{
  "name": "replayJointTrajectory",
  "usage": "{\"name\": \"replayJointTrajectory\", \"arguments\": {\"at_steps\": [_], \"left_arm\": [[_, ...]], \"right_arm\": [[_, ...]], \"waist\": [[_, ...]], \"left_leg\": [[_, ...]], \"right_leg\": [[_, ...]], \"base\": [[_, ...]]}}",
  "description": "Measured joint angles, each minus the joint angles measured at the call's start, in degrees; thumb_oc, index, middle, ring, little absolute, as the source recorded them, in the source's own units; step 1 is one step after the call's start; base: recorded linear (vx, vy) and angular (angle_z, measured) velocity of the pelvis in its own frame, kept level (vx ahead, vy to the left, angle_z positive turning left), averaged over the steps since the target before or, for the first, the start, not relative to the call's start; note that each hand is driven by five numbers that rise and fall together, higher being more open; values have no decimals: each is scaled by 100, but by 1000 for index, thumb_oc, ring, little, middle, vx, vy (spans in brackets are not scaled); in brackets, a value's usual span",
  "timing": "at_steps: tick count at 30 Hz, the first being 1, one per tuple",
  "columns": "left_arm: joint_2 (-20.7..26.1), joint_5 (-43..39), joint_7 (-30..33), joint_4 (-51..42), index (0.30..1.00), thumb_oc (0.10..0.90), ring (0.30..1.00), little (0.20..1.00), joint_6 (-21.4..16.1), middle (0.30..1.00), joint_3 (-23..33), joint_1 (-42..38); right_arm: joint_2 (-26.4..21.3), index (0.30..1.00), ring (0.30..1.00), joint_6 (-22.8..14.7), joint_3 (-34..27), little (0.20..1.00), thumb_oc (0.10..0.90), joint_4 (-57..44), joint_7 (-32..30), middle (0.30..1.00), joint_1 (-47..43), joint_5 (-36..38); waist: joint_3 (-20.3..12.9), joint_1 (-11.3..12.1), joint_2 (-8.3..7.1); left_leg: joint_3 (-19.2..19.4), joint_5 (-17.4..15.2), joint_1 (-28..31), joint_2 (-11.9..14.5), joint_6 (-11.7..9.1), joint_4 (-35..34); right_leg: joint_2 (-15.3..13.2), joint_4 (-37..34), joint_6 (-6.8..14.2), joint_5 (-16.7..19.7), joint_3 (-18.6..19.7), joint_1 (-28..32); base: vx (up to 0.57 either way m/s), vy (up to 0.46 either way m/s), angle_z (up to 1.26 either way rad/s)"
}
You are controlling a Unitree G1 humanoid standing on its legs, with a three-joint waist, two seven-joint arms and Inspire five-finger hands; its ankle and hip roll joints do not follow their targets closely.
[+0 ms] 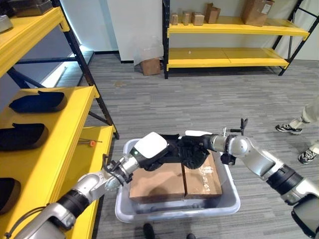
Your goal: Move parts from the plastic box to the shelf.
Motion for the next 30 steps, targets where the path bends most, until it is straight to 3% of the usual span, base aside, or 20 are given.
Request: {"name": "replayJointTrajectory", "arguments": {"at_steps": [5,6,7,11,18,20,24,30], "left_arm": [[13,-112,-4,2,300,400,300,300,33,300,27,11],[14,-133,-5,2,300,400,300,300,35,300,27,21],[27,-139,-8,2,300,400,300,300,36,300,28,31],[-22,-197,-12,-17,300,400,300,300,37,300,28,139],[-142,-184,-90,-30,300,400,300,300,-48,300,-71,383],[-175,-179,-177,-46,300,400,300,300,-177,300,-130,441],[-192,-146,-185,-194,300,400,300,300,-380,300,-321,558],[-209,-138,-184,-227,300,400,300,300,-380,300,-320,573]], "right_arm": [[30,300,300,269,-66,300,400,-20,-49,300,7,277],[29,588,588,300,-67,588,606,-20,-51,588,7,323],[29,1000,1000,328,-81,1000,900,-30,-51,1000,15,328],[155,1000,1000,577,-502,1000,900,-85,-92,1000,216,330],[189,1000,1000,588,-811,1000,900,-80,-181,1000,215,14],[184,1000,1000,496,-865,1000,900,-73,-174,1000,215,-267],[-115,1000,1000,-126,-892,1000,900,-58,33,1000,211,-663],[-222,1000,1000,-372,-854,1000,900,-281,-67,1000,225,-670]], "waist": [[0,-6,1],[0,-8,1],[1,-13,1],[1,-30,1],[1,-48,1],[1,-45,1],[1,-50,1],[1,-97,1]], "left_leg": [[-8,-6,60,-2,4,-4],[-7,-6,60,0,4,-19],[-7,-10,60,-1,3,-23],[6,-36,61,-7,17,-23],[14,-32,60,-6,12,-22],[15,-32,60,-6,12,-21],[20,-37,59,-1,7,-23],[24,-38,58,-2,2,-23]], "right_leg": [[-2,-2,0,-2,-12,59],[-1,-3,0,-2,-11,59],[-1,-3,0,-2,-10,58],[-9,-3,0,-2,4,43],[-8,-2,0,-2,14,48],[-8,-2,0,-2,13,47],[-5,-3,1,-3,23,22],[-6,-3,1,-3,31,20]], "base": [[0,0,0],[5,32,0],[0,0,0],[0,0,0],[0,0,0],[0,0,0],[-31,-1,-1],[-7,0,0]]}}
